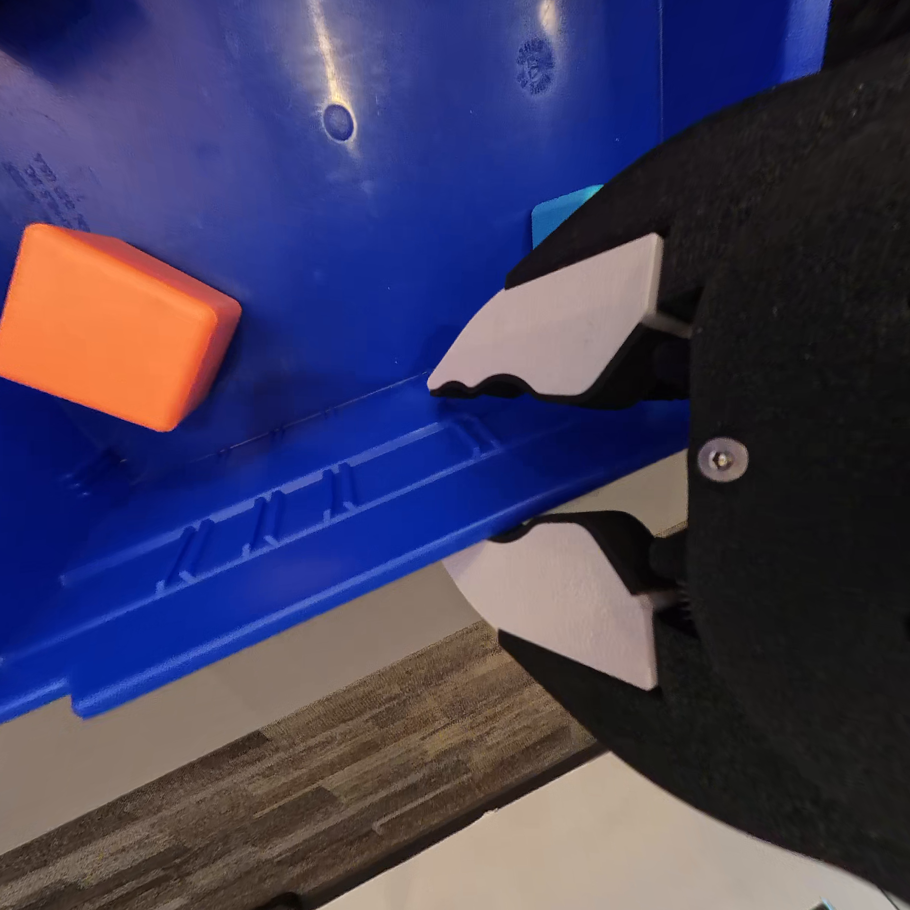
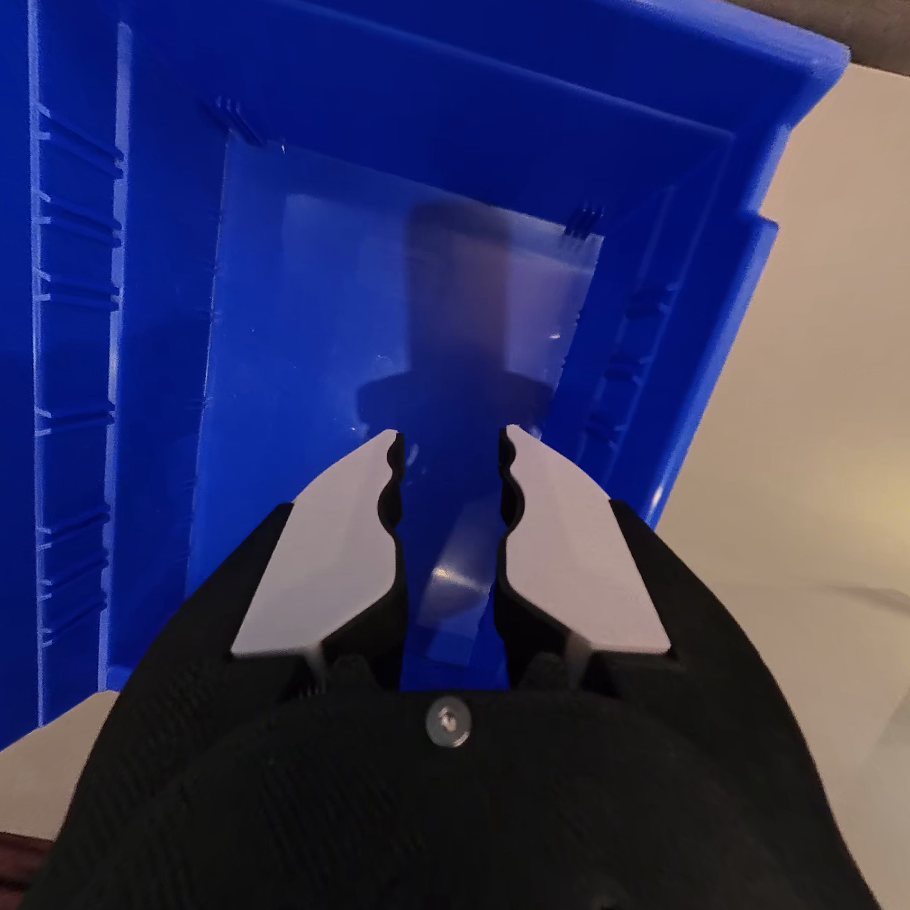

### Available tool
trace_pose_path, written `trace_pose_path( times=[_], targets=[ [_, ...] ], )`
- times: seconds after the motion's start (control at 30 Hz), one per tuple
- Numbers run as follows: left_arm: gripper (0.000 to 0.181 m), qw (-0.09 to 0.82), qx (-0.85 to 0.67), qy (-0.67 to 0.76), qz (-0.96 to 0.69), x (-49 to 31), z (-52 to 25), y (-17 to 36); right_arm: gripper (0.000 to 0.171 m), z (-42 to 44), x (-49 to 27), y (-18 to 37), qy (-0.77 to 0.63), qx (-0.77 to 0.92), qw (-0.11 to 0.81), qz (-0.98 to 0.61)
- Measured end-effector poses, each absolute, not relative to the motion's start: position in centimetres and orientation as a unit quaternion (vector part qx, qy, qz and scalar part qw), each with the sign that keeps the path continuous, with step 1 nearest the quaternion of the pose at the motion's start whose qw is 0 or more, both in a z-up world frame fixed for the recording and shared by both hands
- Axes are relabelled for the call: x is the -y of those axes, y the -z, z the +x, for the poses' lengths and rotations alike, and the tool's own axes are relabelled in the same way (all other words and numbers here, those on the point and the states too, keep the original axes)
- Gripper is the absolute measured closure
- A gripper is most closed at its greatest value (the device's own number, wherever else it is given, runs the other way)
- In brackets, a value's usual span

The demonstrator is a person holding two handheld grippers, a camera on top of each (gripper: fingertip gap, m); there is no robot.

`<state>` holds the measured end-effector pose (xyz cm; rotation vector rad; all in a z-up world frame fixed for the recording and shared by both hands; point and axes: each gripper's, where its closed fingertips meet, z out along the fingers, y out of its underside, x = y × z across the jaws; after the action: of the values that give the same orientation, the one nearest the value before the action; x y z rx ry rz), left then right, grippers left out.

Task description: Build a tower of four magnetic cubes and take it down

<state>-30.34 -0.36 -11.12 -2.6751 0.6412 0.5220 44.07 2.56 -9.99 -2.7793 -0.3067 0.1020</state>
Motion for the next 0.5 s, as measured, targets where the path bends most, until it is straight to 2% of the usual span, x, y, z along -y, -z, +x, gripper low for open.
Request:
trace_pose_path(
  times=[0.1, 0.2, 0.27, 0.33, 0.4, 0.5],
  targets=[
    [0.137, 0.206, -0.212, -0.182, -0.938, 0.8, -30.5, 8.9, 0.132, 44.1, -2.7, 9.8, -0.033, 0.11, 0.176, -0.978],
    [0.137, 0.329, -0.201, -0.184, -0.904, 0.8, -29.6, 2.4, 0.132, 44.1, -2.8, 9.4, -0.032, 0.108, 0.184, -0.976],
    [0.127, 0.424, -0.224, -0.115, -0.87, 1.8, -26.1, -2.1, 0.132, 44.2, -2.8, 9.2, -0.031, 0.107, 0.188, -0.976],
    [0.117, 0.48, -0.281, -0.026, -0.83, 3.8, -21.8, -4.7, 0.132, 44.2, -2.8, 9.3, -0.032, 0.107, 0.187, -0.976],
    [0.126, 0.483, -0.365, 0.018, -0.796, 6.2, -18.2, -4.8, 0.132, 44.1, -2.6, 9.6, -0.031, 0.11, 0.18, -0.977],
    [0.136, 0.395, -0.491, 0.029, -0.776, 9.2, -14.8, -1.5, 0.132, 44.0, -2.4, 9.9, -0.029, 0.115, 0.17, -0.978]
  ],
)
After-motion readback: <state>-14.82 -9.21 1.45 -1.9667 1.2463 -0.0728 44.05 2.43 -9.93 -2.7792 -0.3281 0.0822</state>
